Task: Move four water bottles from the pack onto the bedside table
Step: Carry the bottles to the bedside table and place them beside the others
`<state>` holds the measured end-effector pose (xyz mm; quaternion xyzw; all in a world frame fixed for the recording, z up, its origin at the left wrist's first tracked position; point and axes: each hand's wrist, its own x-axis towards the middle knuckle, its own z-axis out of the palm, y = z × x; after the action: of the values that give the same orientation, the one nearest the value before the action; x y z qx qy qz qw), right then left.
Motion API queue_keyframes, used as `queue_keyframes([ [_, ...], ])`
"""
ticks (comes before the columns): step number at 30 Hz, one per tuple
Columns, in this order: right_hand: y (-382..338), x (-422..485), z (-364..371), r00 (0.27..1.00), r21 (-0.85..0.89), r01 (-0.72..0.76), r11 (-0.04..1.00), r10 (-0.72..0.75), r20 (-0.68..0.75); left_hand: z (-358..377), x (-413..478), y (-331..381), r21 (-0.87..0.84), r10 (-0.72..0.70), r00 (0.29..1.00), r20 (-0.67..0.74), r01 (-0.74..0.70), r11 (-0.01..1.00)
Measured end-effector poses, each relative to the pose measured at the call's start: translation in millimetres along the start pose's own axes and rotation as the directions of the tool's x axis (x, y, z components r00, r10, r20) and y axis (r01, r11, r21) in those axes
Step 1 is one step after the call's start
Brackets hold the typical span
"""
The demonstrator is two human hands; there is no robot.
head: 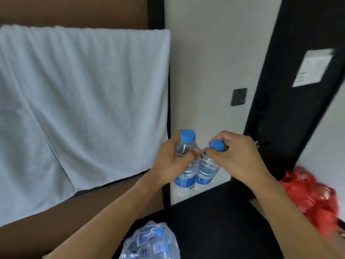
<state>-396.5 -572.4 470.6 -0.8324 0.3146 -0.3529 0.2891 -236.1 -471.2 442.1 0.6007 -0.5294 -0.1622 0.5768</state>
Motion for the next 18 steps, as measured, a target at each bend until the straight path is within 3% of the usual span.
queue_keyframes([
  [3, -19, -43, -86, 0.964, -0.004, -0.038, 0.999, 0.036, -0.265, 56, 13, 65, -0.125, 0.149, 0.984, 0.094, -0.137, 0.983],
  [8, -46, -161, -231, 0.762, -0.032, -0.122, 0.992, 0.073, -0.643, 179, -23, 190, -0.392, 0.375, 0.877, 0.301, -0.245, 0.887],
  [13, -71, -334, -356, 0.481, -0.163, -0.294, 0.942, -0.001, -0.876, 311, -136, 320, -0.631, 0.566, 0.667, 0.485, -0.180, 0.754],
  [18, -107, -545, -464, 0.256, -0.220, -0.556, 0.802, -0.087, -0.963, 437, -308, 442, -0.781, 0.724, 0.365, 0.585, 0.012, 0.625],
])
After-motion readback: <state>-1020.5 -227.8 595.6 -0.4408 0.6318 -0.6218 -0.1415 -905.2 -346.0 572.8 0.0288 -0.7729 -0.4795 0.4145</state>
